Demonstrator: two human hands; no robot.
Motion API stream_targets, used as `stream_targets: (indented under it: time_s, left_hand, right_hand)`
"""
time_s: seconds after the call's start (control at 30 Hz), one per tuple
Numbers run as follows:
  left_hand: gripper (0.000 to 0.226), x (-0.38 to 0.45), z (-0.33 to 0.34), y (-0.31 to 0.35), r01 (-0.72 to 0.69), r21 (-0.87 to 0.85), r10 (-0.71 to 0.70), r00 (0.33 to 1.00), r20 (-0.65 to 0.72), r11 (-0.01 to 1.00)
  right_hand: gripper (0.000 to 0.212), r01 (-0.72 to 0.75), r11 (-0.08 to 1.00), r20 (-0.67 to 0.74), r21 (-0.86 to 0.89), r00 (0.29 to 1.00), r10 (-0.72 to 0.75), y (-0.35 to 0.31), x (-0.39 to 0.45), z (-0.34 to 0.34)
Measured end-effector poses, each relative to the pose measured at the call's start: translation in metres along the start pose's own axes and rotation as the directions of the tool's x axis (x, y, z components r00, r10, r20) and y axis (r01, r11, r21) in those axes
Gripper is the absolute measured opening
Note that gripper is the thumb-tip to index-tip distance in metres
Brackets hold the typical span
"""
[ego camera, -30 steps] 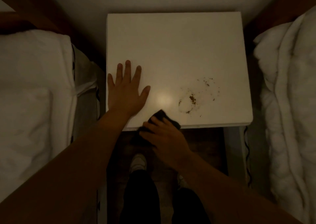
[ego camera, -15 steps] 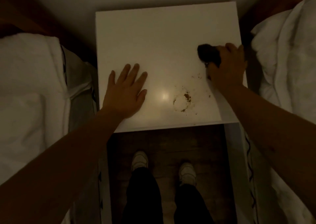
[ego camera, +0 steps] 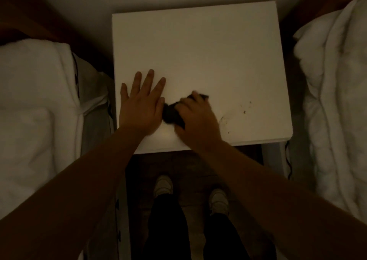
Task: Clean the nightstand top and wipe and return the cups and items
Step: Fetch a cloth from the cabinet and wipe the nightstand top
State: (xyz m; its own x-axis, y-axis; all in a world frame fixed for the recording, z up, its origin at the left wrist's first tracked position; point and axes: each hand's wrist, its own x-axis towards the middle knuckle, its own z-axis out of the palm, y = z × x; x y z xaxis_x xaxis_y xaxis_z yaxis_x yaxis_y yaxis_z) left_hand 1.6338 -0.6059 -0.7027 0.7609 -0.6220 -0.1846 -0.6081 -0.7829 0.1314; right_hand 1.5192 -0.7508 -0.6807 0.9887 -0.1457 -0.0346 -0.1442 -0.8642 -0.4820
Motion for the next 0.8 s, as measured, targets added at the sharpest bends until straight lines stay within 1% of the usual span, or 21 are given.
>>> stream_targets:
  time_s: [0.03, 0.1, 0.17, 0.23, 0.27, 0.3, 0.33, 0.4, 0.43, 0.47, 0.5, 0.57, 0.6, 0.63, 0.67, 0.73, 0.8]
  left_hand:
    - [0.056, 0.0, 0.0, 0.0, -0.002, 0.002, 0.002, 1.0, 0.001, 1.0]
    - [0.057, 0.0, 0.0, 0.0, 0.0, 0.002, 0.0, 1.0, 0.001, 1.0]
    - [0.057, 0.0, 0.0, 0.002, 0.009, 0.001, -0.009, 1.0, 0.0, 1.0]
    - [0.057, 0.0, 0.0, 0.003, 0.011, 0.004, -0.011, 1.0, -0.006, 1.0]
    - [0.057, 0.0, 0.001, 0.002, 0.009, 0.006, -0.009, 1.0, -0.011, 1.0]
    - [0.057, 0.0, 0.002, 0.001, 0.008, 0.007, -0.008, 1.0, -0.014, 1.0]
    - [0.057, 0.0, 0.002, 0.0, 0.007, 0.005, -0.007, 1.0, -0.015, 1.0]
    - [0.056, 0.0, 0.003, -0.001, 0.002, 0.005, -0.002, 1.0, -0.02, 1.0]
    - [0.056, -0.001, 0.003, -0.001, -0.001, 0.006, 0.002, 1.0, -0.026, 1.0]
    - [0.056, -0.001, 0.003, -0.001, -0.004, 0.006, 0.004, 1.0, -0.03, 1.0]
    - [0.056, -0.001, 0.003, 0.0, -0.003, 0.006, 0.003, 1.0, -0.029, 1.0]
    - [0.057, -0.001, 0.003, 0.001, 0.001, 0.017, -0.001, 0.999, -0.032, 1.0]
    - [0.057, 0.0, 0.004, 0.001, 0.002, 0.024, -0.002, 0.999, -0.033, 1.0]
    - [0.057, 0.0, 0.004, 0.001, 0.004, 0.027, -0.003, 1.0, -0.031, 1.0]
    - [0.057, -0.001, 0.004, 0.0, 0.006, 0.03, -0.005, 1.0, -0.029, 1.0]
    - [0.057, -0.001, 0.006, 0.001, 0.0, 0.042, 0.001, 0.999, -0.037, 0.999]
    - [0.057, -0.001, 0.005, 0.001, 0.001, 0.038, 0.0, 0.999, -0.04, 0.999]
  right_hand:
    - [0.031, 0.031, 0.999, 0.016, 0.011, 0.999, -0.031, -0.008, -0.012, 0.003]
    - [0.035, 0.108, 0.994, 0.1, 0.022, 0.989, -0.11, -0.02, -0.035, 0.009]
    - [0.035, 0.247, 0.968, 0.173, 0.037, 0.953, -0.25, -0.027, -0.058, 0.01]
    - [0.031, 0.378, 0.921, 0.191, 0.094, 0.901, -0.389, -0.028, -0.075, 0.004]
    - [0.03, 0.398, 0.908, 0.185, 0.132, 0.89, -0.417, -0.028, -0.079, -0.003]
    - [0.03, 0.382, 0.909, 0.154, 0.168, 0.901, -0.407, -0.026, -0.077, -0.012]
    - [0.031, 0.339, 0.918, 0.096, 0.208, 0.926, -0.364, -0.023, -0.07, -0.024]
    - [0.027, 0.222, 0.926, -0.042, 0.306, 0.975, -0.22, -0.004, -0.051, -0.051]
    - [0.025, 0.165, 0.932, -0.121, 0.322, 0.984, -0.132, 0.014, -0.04, -0.064]
    - [0.027, 0.081, 0.954, -0.199, 0.29, 0.98, -0.022, 0.038, -0.03, -0.076]
    - [0.029, -0.044, 0.968, -0.242, 0.246, 0.965, 0.105, 0.066, -0.022, -0.086]
    - [0.025, -0.285, 0.949, -0.211, 0.131, 0.928, 0.308, 0.12, -0.013, -0.099]
    - [0.026, -0.371, 0.928, -0.168, 0.046, 0.912, 0.373, 0.139, -0.012, -0.097]
    - [0.029, -0.418, 0.908, -0.127, -0.023, 0.902, 0.412, 0.15, -0.014, -0.091]
    - [0.031, -0.417, 0.908, -0.111, -0.044, 0.905, 0.411, 0.156, -0.016, -0.083]
    - [0.036, -0.396, 0.918, -0.134, 0.02, 0.909, 0.395, 0.144, -0.023, -0.069]
    - [0.039, -0.386, 0.919, -0.109, 0.076, 0.913, 0.393, 0.121, -0.03, -0.057]
